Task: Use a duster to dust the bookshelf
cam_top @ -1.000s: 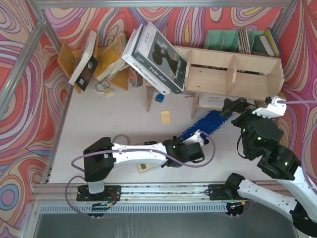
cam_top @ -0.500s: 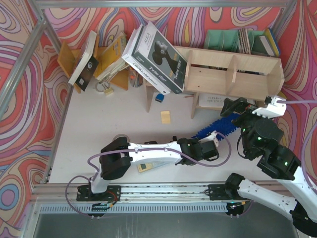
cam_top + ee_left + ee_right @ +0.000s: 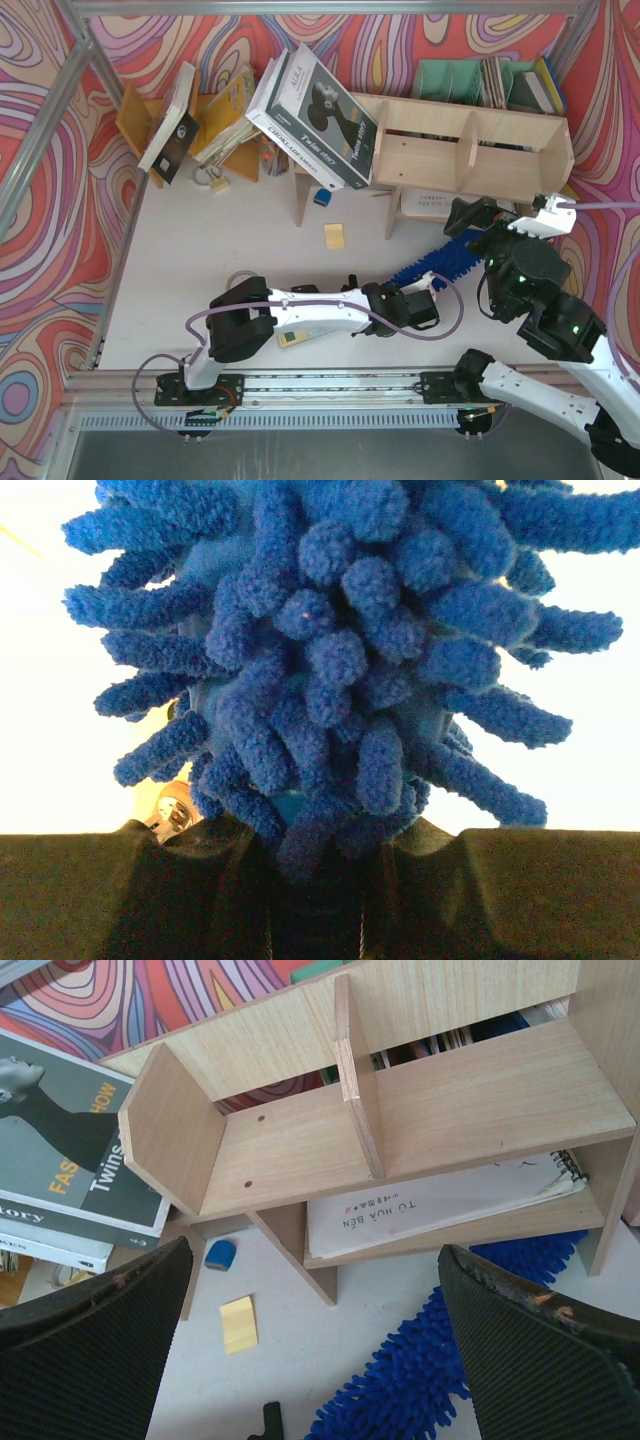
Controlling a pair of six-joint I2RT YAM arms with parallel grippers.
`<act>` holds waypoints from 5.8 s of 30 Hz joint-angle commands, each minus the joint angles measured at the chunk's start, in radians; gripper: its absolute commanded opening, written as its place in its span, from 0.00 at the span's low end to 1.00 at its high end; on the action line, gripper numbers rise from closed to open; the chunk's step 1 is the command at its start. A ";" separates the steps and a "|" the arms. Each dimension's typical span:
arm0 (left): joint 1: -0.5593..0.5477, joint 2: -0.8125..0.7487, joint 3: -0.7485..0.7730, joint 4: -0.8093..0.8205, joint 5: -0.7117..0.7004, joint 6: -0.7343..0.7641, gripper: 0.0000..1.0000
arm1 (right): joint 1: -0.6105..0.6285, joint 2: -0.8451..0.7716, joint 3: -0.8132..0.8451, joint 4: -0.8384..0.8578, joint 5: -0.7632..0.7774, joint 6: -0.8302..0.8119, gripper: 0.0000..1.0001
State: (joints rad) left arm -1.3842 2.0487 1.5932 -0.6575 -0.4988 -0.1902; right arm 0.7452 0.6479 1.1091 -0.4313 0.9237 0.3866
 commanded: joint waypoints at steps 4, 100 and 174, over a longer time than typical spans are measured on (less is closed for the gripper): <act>0.001 0.017 0.038 0.024 -0.013 0.003 0.00 | -0.001 -0.013 -0.001 0.010 0.020 -0.002 0.99; -0.100 -0.269 -0.373 -0.229 -0.052 -0.543 0.00 | 0.000 -0.024 -0.006 0.033 0.015 -0.019 0.99; -0.061 -0.326 -0.352 -0.209 -0.163 -0.443 0.00 | -0.001 0.003 -0.003 0.051 0.011 -0.031 0.99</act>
State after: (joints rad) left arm -1.4353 1.7950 1.2381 -0.8627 -0.5575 -0.6373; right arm 0.7452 0.6411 1.0996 -0.4046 0.9230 0.3634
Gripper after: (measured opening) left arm 0.342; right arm 0.987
